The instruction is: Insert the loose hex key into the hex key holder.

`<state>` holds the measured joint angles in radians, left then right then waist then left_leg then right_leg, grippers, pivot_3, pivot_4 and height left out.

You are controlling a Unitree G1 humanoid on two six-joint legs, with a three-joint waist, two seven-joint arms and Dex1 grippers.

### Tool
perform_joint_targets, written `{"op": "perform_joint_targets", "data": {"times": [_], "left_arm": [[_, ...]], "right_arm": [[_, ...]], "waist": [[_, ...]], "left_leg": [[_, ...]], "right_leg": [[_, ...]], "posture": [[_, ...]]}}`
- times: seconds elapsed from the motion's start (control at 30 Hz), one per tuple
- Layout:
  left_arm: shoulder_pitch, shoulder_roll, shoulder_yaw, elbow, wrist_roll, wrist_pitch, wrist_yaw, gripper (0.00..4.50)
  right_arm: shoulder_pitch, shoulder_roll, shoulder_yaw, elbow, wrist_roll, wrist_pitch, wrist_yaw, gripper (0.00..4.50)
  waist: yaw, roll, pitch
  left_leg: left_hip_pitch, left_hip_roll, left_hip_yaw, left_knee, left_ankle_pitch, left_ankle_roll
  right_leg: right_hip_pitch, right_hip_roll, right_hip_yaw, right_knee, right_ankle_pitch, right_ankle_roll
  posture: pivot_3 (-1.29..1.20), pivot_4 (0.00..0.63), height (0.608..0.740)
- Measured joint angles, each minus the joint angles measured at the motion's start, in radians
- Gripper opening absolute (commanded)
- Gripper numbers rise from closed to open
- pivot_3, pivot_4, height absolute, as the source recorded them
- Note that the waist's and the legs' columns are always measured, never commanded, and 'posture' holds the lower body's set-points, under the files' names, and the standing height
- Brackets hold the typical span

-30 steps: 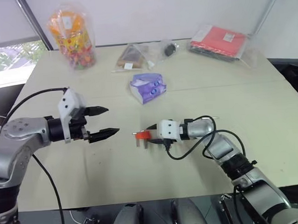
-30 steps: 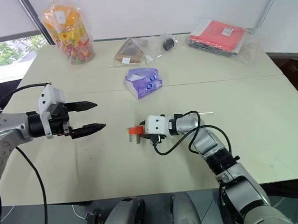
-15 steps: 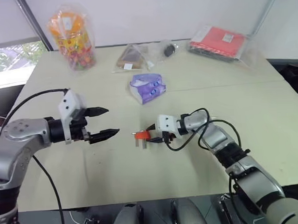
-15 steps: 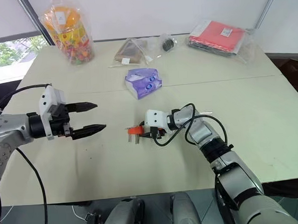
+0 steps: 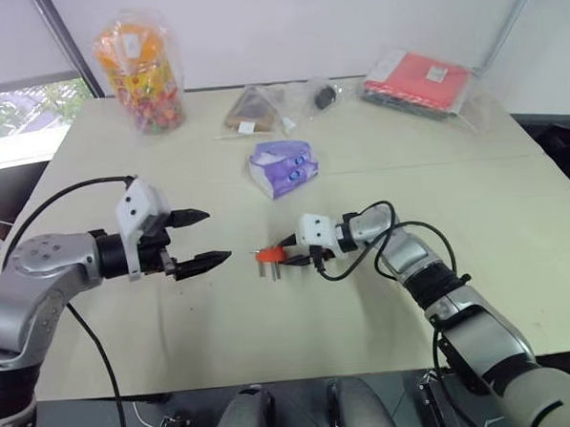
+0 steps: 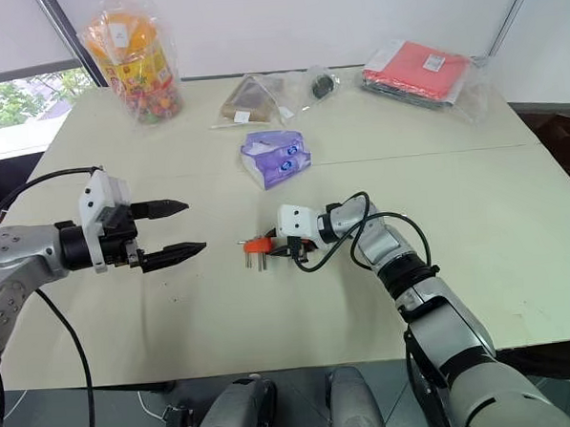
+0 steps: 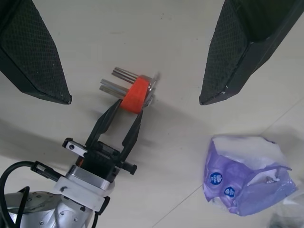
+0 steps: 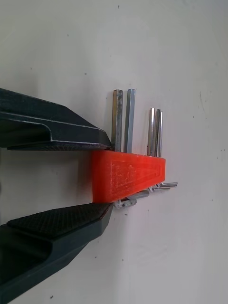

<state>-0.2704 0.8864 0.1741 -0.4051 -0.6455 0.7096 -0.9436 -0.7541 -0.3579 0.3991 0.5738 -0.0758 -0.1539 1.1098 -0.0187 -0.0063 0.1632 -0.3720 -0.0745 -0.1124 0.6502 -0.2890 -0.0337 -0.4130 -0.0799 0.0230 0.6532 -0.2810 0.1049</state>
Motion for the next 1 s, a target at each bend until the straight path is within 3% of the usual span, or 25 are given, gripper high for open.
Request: {"op": "perform_joint_targets", "data": {"times": [0.1,0.3,0.47,0.6,0.73,1.0], "left_arm": [[-0.023,-0.019,-0.003,0.021,-0.001,-0.001,-0.005,4.50],[-0.138,-0.068,-0.043,0.130,0.000,-0.004,-0.033,4.50],[-0.288,-0.152,-0.081,0.221,-0.017,0.004,-0.040,4.50],[-0.372,-0.202,-0.103,0.289,-0.022,0.010,-0.057,4.50],[-0.422,-0.234,-0.122,0.330,-0.023,0.020,-0.077,4.50],[-0.458,-0.288,-0.125,0.365,-0.036,0.041,-0.092,4.50]], "right_arm": [[0.011,-0.020,0.001,-0.025,-0.039,-0.045,-0.065,1.03],[0.021,-0.127,-0.060,-0.087,-0.221,-0.215,-0.402,1.03],[0.019,-0.251,-0.085,-0.190,-0.496,-0.394,-0.760,1.03],[0.041,-0.290,-0.100,-0.303,-0.635,-0.476,-0.947,1.03],[0.051,-0.289,-0.105,-0.404,-0.690,-0.506,-1.032,1.03],[0.085,-0.280,-0.115,-0.495,-0.707,-0.496,-1.055,1.03]], "waist": [[0.004,0.000,0.000],[0.006,0.000,0.000],[-0.001,-0.001,0.000],[-0.012,-0.001,0.000],[-0.025,-0.001,0.000],[-0.025,-0.001,0.000]], "left_leg": [[-0.001,0.000,0.000,0.000,0.000,0.000],[-0.005,-0.001,0.000,0.001,0.000,0.000],[-0.014,-0.002,0.003,0.003,0.001,-0.001],[-0.015,-0.001,0.004,0.002,0.002,-0.003],[-0.015,-0.001,0.004,0.003,0.002,-0.003],[-0.015,-0.001,0.004,0.003,0.002,-0.002]], "right_leg": [[0.000,0.000,0.000,0.000,0.000,0.000],[-0.005,0.000,-0.001,0.001,0.000,0.000],[-0.020,0.000,0.000,0.010,0.000,0.000],[-0.021,0.001,0.001,0.012,0.000,0.000],[-0.021,0.001,0.001,0.012,0.000,0.000],[-0.021,0.002,0.001,0.012,0.000,0.000]], "posture": [[0.00,0.150,0.740],[0.00,0.150,0.740],[0.00,0.150,0.740],[0.00,0.150,0.740],[0.00,0.150,0.740],[0.00,0.150,0.740]]}}
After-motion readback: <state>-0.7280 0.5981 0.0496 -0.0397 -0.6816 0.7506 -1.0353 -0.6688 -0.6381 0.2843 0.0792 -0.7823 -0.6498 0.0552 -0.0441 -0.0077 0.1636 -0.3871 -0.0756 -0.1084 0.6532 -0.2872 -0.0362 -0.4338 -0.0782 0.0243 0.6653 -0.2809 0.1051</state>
